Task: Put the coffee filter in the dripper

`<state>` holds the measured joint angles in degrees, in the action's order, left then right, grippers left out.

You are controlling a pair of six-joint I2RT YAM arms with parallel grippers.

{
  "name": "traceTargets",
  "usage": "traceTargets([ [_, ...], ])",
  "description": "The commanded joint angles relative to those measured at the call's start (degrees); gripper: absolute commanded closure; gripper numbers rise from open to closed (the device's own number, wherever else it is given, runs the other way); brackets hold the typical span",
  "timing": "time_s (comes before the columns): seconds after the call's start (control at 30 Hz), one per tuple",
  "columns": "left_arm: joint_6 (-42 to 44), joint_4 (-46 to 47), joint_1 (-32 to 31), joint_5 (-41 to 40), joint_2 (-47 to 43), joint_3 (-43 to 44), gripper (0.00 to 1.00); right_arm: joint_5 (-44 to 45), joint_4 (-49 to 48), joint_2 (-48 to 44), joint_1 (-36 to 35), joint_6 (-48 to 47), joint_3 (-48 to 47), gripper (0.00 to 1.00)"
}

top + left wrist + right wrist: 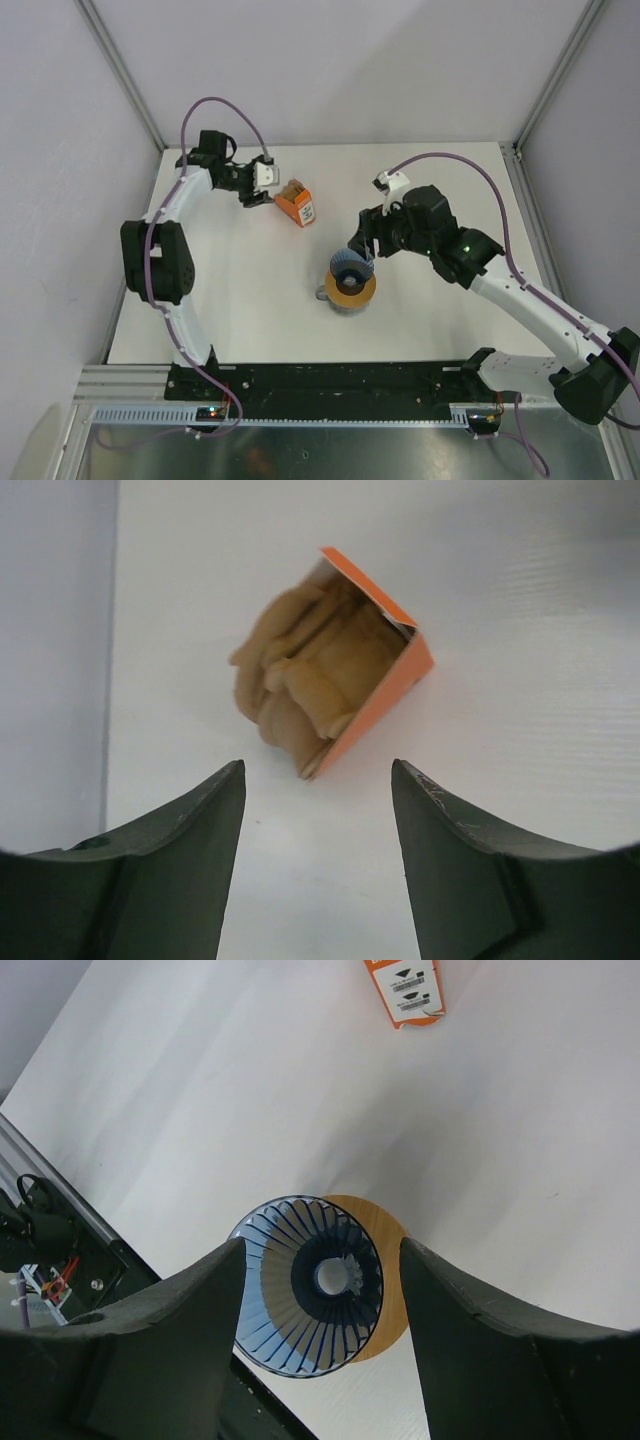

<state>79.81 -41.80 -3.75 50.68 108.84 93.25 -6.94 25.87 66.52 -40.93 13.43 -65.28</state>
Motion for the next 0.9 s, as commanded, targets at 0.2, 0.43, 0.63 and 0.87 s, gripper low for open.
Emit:
traceTargets([
  [0.2, 5.57, -2.66, -1.28, -1.07, 3.0, 2.47, 0.41, 1.01, -0.14, 0.5, -0.82, -0.88, -1.52, 0.32],
  [0.43, 3.12, -2.61, -3.7, -4.29, 6.83, 5.04, 0.55, 1.37, 0.32, 0.87, -0.93, -1.22, -1.52, 0.32],
  [0.63, 2.66, -2.62, -4.83, -4.96, 6.93, 5.05, 0.65, 0.97, 1.13, 1.39, -1.1, -1.3, -1.52, 0.32],
  [0.87, -0.11, -2.59, -6.32, -8.58, 7.17, 4.62, 0.85, 1.11, 1.09, 1.1, -1.22, -1.24, -1.52, 0.32],
])
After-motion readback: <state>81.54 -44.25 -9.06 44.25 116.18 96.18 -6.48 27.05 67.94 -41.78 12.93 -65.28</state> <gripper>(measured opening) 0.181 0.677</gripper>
